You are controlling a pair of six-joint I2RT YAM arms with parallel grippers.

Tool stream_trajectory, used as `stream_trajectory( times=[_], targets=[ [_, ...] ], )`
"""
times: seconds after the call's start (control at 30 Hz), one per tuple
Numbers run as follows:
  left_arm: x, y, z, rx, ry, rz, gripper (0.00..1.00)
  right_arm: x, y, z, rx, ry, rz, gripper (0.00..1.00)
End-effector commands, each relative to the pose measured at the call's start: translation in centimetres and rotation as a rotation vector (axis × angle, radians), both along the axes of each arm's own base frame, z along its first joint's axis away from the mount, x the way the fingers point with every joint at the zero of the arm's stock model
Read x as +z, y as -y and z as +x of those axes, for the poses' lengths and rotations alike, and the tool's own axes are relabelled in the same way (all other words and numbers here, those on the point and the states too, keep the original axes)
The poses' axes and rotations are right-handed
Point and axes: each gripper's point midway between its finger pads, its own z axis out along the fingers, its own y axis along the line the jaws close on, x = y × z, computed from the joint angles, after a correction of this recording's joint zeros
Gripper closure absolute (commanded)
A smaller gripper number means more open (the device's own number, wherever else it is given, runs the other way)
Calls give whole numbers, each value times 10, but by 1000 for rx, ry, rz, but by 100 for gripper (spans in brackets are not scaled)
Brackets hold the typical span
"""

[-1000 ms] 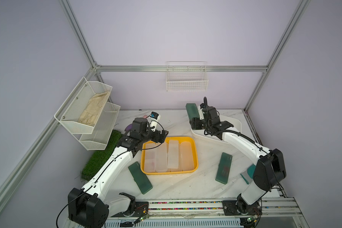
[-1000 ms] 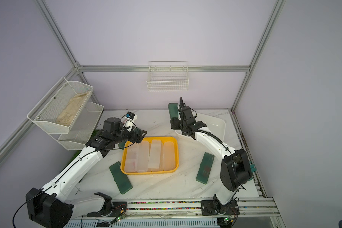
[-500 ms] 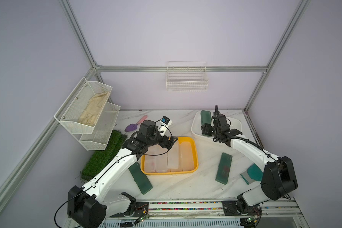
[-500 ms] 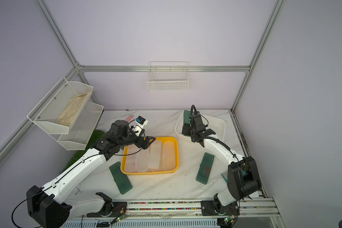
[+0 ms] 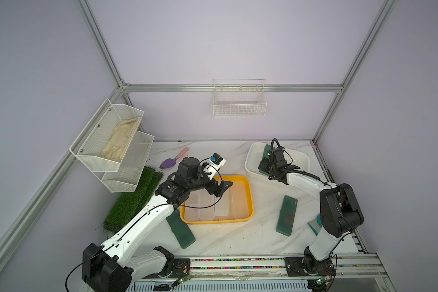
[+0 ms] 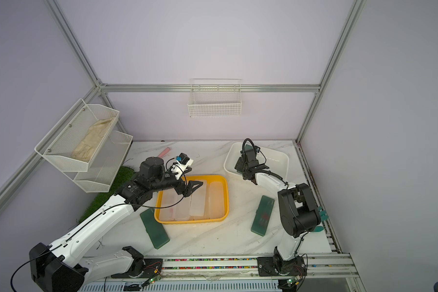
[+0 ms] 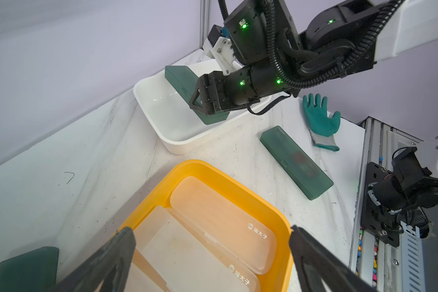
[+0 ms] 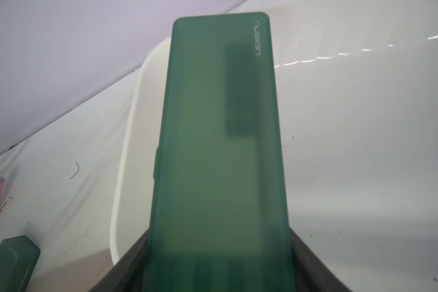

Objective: Place the pencil cases by color into the storage box
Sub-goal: Place the pencil case at the storage box.

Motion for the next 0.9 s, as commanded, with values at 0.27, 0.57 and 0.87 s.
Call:
stream_trajectory(
  times=[0.27,0.57,0.87],
  targets=[
    [-2,4,-10,-59,26,-10,4,-8,-7,43,-41,44,4,49],
    [-2,1,-10,-47,34,1,4,-32,-11,56,-31,5,-30,49],
    [-4,1,-11,-53,27,1,4,-46,-20,68,-19,-15,-17,49]
  ],
)
